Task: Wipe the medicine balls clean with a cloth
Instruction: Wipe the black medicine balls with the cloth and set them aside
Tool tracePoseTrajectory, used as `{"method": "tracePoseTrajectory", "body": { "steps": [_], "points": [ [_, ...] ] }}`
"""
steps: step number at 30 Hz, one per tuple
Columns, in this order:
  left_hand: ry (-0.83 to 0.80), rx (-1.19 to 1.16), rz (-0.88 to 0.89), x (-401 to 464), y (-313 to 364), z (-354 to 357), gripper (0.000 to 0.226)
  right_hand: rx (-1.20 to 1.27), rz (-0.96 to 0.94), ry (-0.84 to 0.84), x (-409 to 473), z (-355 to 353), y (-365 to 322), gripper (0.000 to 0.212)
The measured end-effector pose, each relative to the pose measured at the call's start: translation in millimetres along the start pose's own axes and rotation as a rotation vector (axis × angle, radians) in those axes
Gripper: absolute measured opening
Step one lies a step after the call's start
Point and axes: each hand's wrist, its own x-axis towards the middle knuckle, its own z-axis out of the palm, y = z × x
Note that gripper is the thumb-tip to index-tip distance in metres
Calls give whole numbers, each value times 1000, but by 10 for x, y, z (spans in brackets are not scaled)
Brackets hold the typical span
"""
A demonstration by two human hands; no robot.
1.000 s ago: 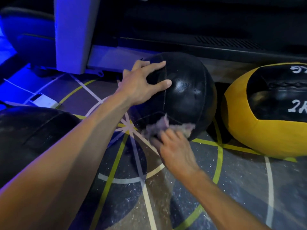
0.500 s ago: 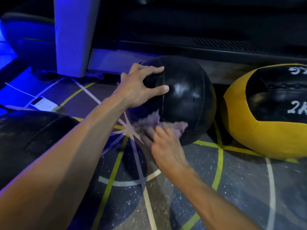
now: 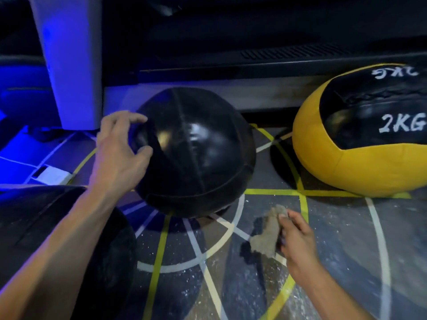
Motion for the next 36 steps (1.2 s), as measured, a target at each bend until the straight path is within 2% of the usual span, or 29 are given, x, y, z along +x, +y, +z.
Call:
{"method": "tracePoseTrajectory", "body": {
  "steps": [2, 4, 7, 12, 15, 17, 19, 20, 23, 24, 26, 28, 29, 33, 36],
  "points": [
    [-21, 25, 83, 20, 149, -6, 60, 79, 35, 27, 19, 107, -5, 11],
    [-103, 147, 117, 77, 227, 54, 63, 124, 83, 18, 43, 299, -15, 10],
    [-142, 279, 17, 57, 105, 68, 79, 190, 161, -37, 50, 653, -12, 10],
    [-105, 185, -76, -64, -98, -127, 77, 260, 163, -153, -7, 1248, -153, 17],
    [-86, 160, -97, -73, -116, -140, 78, 171, -45, -136, -242, 1460, -255, 15],
    [-77, 135, -110, -69, -123, -151, 76, -10, -325, -190, -413, 1463, -234, 16],
    [-72, 127, -134, -86, -109, -144, 69, -204, -481, -196, -457, 1380, -110, 13],
    [-65, 123, -137, -103, -92, -139, 67, -237, -463, -172, -423, 1340, -65, 13],
    [-47, 124, -129, -179, -40, -120, 68, -187, -183, -109, -212, 1325, -124, 13],
    [-52, 119, -126, -197, -22, -109, 67, -148, -170, -92, -160, 1342, -224, 12],
    [-57, 123, -139, -206, -10, -116, 65, -134, -359, -106, -165, 1388, -420, 10],
    [-52, 124, -148, -214, 17, -128, 66, -203, -566, -191, -213, 1386, -505, 11],
    [-58, 125, -148, -230, 38, -137, 67, -241, -578, -216, -194, 1357, -471, 13],
    [-82, 146, -117, -370, 111, -155, 69, -248, -264, -114, 52, 1213, -389, 15],
    [-64, 84, -48, -381, 88, -267, 47, -172, -97, -95, 211, 1097, -379, 15]
  ]
}}
